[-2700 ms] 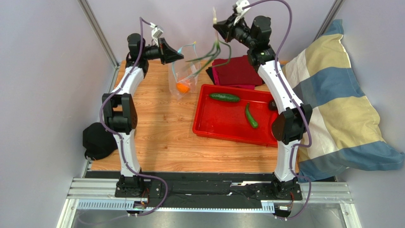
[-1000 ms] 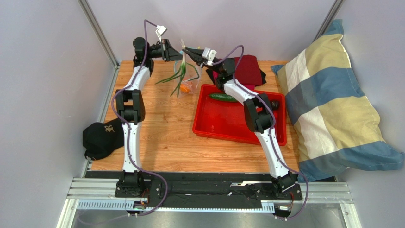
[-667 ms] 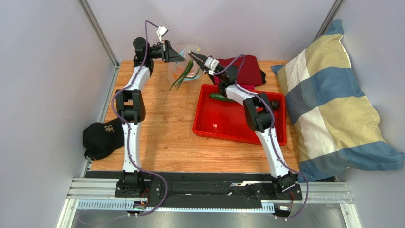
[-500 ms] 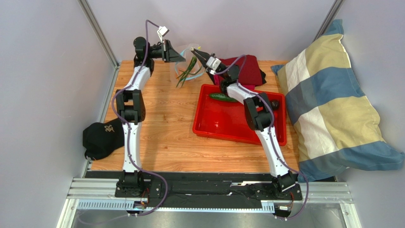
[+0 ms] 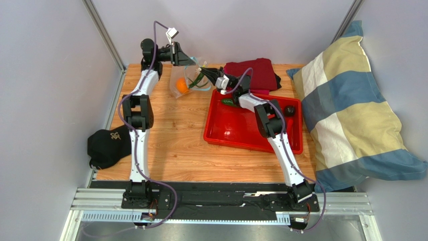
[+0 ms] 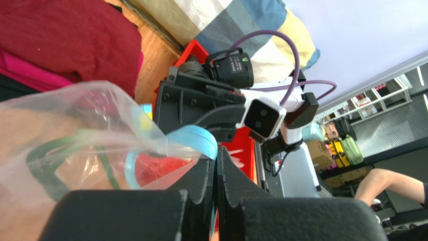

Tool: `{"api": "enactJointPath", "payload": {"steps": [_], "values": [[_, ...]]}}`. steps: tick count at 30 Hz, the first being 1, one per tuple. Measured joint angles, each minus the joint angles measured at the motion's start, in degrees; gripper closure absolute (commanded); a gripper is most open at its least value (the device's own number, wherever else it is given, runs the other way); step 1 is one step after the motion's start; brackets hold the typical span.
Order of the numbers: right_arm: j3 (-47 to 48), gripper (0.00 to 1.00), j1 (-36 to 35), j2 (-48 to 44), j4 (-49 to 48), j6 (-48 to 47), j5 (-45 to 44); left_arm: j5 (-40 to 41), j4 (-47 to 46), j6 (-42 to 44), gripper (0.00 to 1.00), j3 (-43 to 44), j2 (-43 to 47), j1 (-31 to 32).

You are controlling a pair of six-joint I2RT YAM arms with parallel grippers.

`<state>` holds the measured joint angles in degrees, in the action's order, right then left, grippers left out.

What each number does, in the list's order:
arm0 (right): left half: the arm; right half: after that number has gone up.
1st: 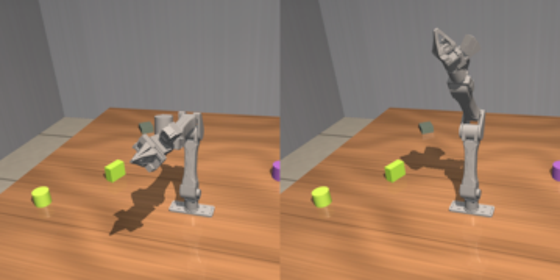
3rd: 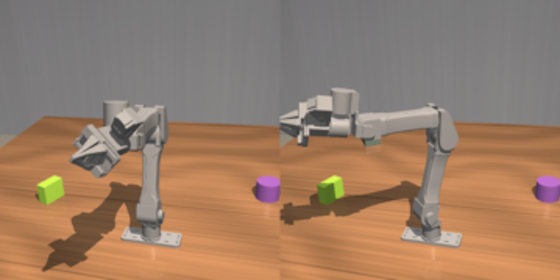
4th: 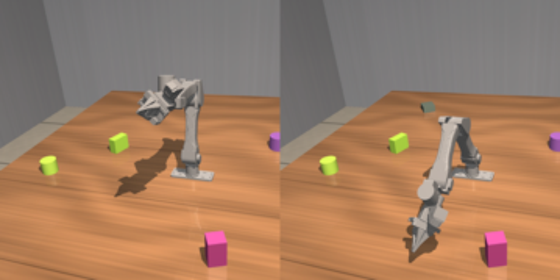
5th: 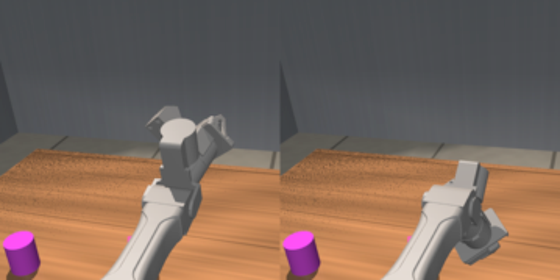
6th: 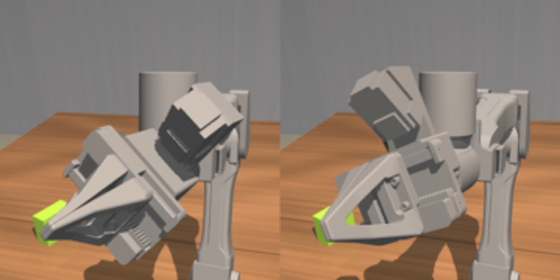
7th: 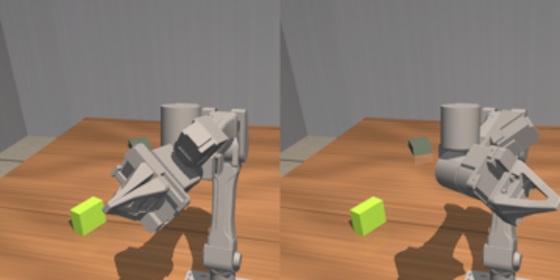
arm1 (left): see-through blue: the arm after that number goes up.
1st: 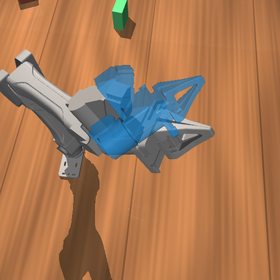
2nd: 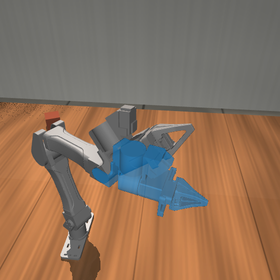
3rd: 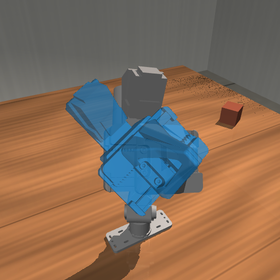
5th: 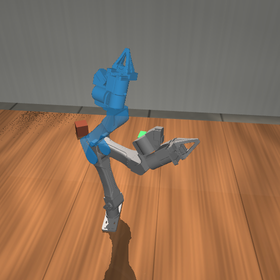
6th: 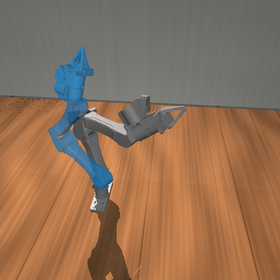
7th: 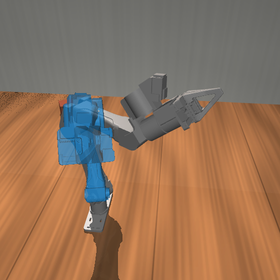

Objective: Place the food in the zip-top bag and seal the zipper
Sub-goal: Place the fake vegetable in the zipper food storage bag.

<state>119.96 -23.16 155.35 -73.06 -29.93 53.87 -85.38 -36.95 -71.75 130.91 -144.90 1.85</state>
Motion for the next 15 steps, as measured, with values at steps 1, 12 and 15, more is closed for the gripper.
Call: {"api": "enactJointPath", "payload": {"steps": [1,12,15], "values": [[-0.9,1.0,0.0,0.0,0.0,-1.0,1.4,-0.1,0.1,0.0,1.0,0.0,-0.1,0.0],[-5.3,0.93,-0.3,-1.8,9.3,-9.6,11.2,-0.8,1.4,-0.4,1.0,0.7,-1.2,0.0],[-3.7,0.97,-1.0,-3.6,19.9,-14.0,8.5,-0.8,1.6,-0.4,1.0,0.8,-1.3,0.0]]}}
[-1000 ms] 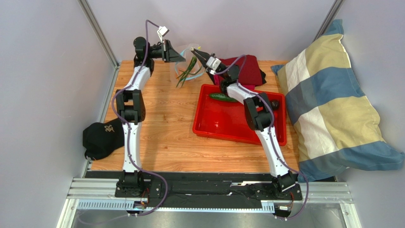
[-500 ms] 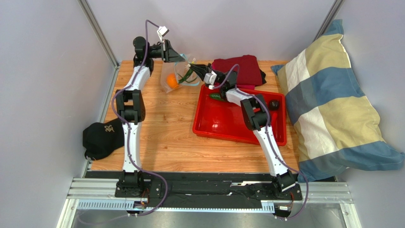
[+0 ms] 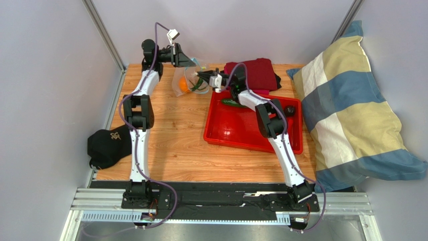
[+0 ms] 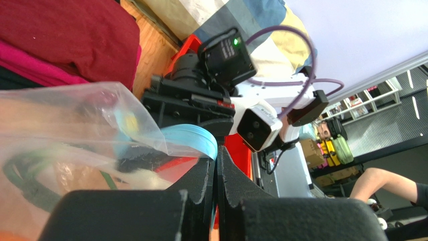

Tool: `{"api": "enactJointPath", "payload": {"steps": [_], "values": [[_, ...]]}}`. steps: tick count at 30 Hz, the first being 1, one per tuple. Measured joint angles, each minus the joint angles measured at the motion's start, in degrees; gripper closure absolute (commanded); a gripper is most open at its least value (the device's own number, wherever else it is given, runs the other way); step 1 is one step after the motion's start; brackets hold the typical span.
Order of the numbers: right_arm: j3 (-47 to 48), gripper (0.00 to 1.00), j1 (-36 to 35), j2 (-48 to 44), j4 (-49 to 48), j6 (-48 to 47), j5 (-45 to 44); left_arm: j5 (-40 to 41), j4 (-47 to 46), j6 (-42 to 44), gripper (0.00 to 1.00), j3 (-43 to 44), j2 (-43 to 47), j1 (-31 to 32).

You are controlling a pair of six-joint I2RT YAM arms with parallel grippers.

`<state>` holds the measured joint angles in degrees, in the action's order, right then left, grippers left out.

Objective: Place the food in the zip-top bag and seal the zipper
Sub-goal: Place the fake vegetable in the zipper food storage bag.

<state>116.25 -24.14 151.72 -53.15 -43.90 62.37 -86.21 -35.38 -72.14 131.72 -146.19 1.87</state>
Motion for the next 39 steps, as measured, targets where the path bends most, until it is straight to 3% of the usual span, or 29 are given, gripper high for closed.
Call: {"api": "enactJointPath", "payload": {"steps": [2,4,5,6,9,10,18,30,33,39], "values": [[5.7,0.95,-0.6,0.0,12.0,-4.0,-4.1,0.1,0.0,0.0,1.0,0.0,0.0,0.0],[9.2,0.84,-1.3,-0.5,20.2,-6.6,-7.6,0.2,0.0,-0.1,1.0,0.0,0.0,0.0],[9.4,0.77,-1.7,-1.6,23.7,-7.8,-9.3,0.3,0.0,-0.1,1.0,0.0,0.0,0.0],[9.3,0.6,-1.7,-2.4,26.1,-8.6,-10.5,0.4,0.0,-0.2,1.0,0.0,0.0,0.0],[8.3,0.27,-2.5,-4.7,32.1,-10.1,-13.9,0.4,0.0,-0.9,1.0,0.2,0.0,-0.1],[8.0,0.25,-2.6,-5.3,33.6,-10.2,-14.6,0.4,0.0,-1.0,1.0,0.2,0.0,-0.1],[-3.1,0.14,-2.5,-12.5,37.5,-9.8,-17.4,0.3,-0.2,-2.2,1.0,0.2,0.0,-0.1],[-13.6,0.12,0.3,-27.8,38.0,-1.4,-16.4,0.3,-3.2,-4.6,1.0,-0.1,0.0,-0.6],[-9.0,0.15,0.3,-28.3,44.8,2.3,-18.9,0.3,-3.3,-5.8,1.0,-0.1,0.0,-0.5],[14.4,0.18,1.1,-20.6,67.5,16.6,-22.7,0.3,-3.6,-8.9,1.0,-0.1,-0.7,-0.6]]}}
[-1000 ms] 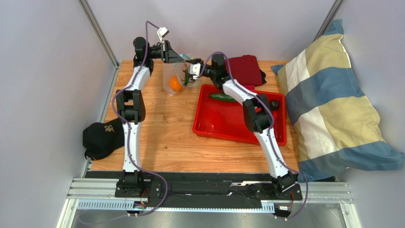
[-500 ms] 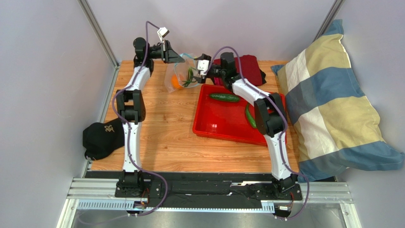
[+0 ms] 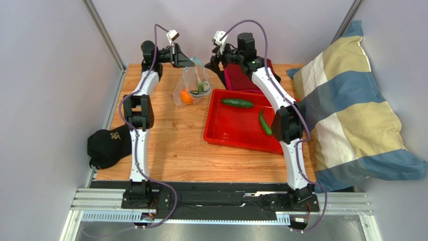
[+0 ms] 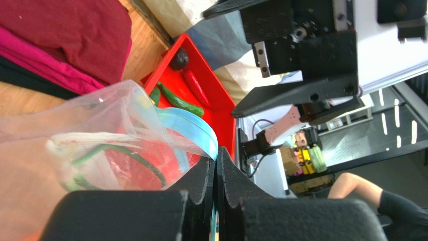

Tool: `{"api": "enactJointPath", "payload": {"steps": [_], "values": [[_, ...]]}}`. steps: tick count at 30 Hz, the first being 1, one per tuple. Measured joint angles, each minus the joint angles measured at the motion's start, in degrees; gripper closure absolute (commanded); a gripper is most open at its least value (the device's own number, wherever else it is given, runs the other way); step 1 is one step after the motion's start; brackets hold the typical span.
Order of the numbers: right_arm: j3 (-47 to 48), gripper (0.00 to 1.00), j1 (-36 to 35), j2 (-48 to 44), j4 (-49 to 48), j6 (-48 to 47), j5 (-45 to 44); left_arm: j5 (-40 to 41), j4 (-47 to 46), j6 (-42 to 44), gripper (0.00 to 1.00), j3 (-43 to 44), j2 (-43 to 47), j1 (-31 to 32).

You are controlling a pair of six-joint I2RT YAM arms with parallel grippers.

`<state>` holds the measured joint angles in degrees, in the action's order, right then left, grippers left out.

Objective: Place the food in the zip-top bag and seal the zipper
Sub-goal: Place the fake vegetable in the zipper food storage bag.

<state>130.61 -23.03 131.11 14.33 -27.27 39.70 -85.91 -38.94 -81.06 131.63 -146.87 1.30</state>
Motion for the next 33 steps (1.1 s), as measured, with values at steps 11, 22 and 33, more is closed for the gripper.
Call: {"api": "enactJointPath", "payload": {"steps": [11,22,33], "values": [[7.8,0.19,5.9,11.2,14.5,24.7,6.0,0.0,2.0,-1.5,1.0,-1.5,-0.2,-0.1],[5.1,0.18,7.2,11.6,14.3,31.7,7.4,1.3,26.9,5.9,1.0,-9.9,6.4,-0.4],[5.2,0.14,7.2,11.6,14.3,36.5,10.4,22.2,73.4,41.5,1.0,-3.9,18.8,-4.0]]}}
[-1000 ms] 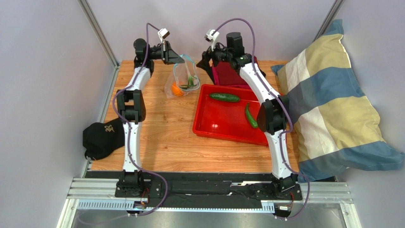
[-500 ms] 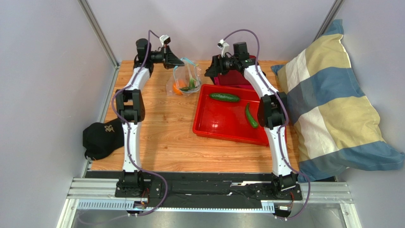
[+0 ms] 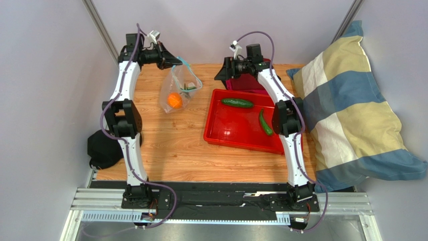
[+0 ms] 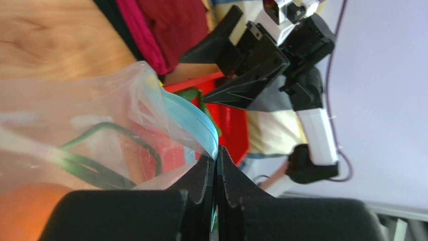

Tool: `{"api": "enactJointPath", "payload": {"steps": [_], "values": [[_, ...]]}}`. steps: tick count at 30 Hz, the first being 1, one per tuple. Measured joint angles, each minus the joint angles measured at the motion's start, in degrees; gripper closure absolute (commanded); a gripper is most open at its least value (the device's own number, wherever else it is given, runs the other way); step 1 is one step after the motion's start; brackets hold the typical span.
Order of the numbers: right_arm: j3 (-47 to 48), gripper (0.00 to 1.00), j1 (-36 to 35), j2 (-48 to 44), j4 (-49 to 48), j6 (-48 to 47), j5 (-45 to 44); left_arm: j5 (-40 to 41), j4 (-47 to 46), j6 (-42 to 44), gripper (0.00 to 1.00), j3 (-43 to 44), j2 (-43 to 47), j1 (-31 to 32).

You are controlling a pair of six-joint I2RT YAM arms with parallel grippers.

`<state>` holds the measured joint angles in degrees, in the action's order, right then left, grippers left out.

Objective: Place the food in the zip-top bag and seal the zipper
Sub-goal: Place the fake vegetable in the zipper food storage bag, then adjust the zipper food storage bag at the center of the board.

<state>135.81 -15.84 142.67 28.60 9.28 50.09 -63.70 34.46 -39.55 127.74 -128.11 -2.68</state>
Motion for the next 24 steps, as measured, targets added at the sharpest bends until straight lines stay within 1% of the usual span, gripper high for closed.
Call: {"api": "enactJointPath", "payload": {"steps": [4,8,11,14,21,24], "values": [[0.1,0.14,-0.1,0.0,0.0,0.7,0.6,8.9,8.6,10.6,1.0,3.9,3.1,1.1],[0.3,0.14,-0.2,-0.2,0.0,1.1,0.6,18.9,11.9,19.4,1.0,8.0,4.0,5.1],[0.3,0.14,-0.3,-0.4,-0.5,1.4,0.1,23.6,12.6,23.6,1.0,8.7,4.6,8.0],[0.4,0.14,-0.5,-0.4,-2.4,2.1,-0.6,25.7,13.3,25.9,1.0,9.3,4.7,9.9],[3.1,0.14,-2.1,-0.6,-6.2,2.5,-1.1,28.9,13.9,31.8,1.0,14.3,4.6,10.4],[3.0,0.14,-3.1,-1.7,-6.7,1.9,-1.6,31.1,13.3,33.9,1.0,14.4,4.9,11.2]]}}
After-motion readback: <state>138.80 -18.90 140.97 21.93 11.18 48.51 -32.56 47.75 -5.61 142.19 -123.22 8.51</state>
